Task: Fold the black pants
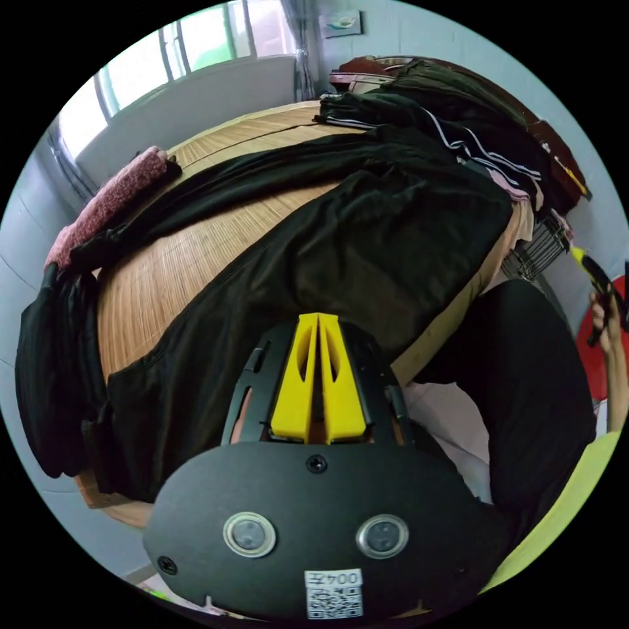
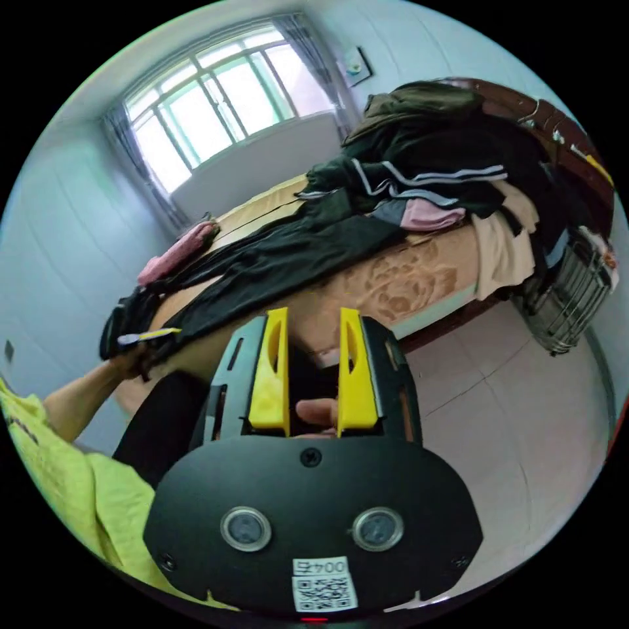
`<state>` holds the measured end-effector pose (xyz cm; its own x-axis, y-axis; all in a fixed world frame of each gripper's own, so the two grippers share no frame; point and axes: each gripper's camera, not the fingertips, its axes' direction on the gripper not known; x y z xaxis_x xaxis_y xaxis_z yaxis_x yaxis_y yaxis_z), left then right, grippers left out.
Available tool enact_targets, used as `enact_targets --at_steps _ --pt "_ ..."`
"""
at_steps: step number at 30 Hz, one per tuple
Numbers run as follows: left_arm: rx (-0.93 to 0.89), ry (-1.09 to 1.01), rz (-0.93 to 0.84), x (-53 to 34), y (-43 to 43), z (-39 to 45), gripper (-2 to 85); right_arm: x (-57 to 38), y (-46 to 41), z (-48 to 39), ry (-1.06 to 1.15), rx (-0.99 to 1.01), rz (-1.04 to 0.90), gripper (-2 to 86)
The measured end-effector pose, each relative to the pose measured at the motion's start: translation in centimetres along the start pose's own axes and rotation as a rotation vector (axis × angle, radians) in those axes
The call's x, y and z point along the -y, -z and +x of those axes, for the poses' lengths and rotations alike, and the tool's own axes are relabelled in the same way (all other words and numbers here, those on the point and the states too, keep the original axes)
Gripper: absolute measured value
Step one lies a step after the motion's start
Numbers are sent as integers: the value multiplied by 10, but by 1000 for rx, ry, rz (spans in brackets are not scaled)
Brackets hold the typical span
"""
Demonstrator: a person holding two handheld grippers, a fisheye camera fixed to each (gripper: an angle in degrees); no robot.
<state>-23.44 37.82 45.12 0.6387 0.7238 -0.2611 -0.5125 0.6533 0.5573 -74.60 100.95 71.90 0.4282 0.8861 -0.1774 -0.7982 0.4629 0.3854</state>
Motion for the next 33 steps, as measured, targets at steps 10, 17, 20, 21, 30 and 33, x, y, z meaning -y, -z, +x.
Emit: enact_targets --at_steps 10,17,20,21,30,33 --pt "194 -164 -246 59 6 58 3 -67 39 28 -40 29 48 51" --pt "154 -127 -258 71 15 57 3 -31 21 -13 115 -33 68 78" --pt "112 -85 -248 74 19 48 3 2 -3 -44 236 -99 27 83" --pt "124 -100 -244 75 20 49 3 17 -19 -57 282 -109 -35 89" --pt "228 -192 -281 87 24 53 3 97 -130 -151 579 -302 -59 43" --pt "190 -165 -255 85 30 37 3 111 -185 -163 558 -313 -184 35"
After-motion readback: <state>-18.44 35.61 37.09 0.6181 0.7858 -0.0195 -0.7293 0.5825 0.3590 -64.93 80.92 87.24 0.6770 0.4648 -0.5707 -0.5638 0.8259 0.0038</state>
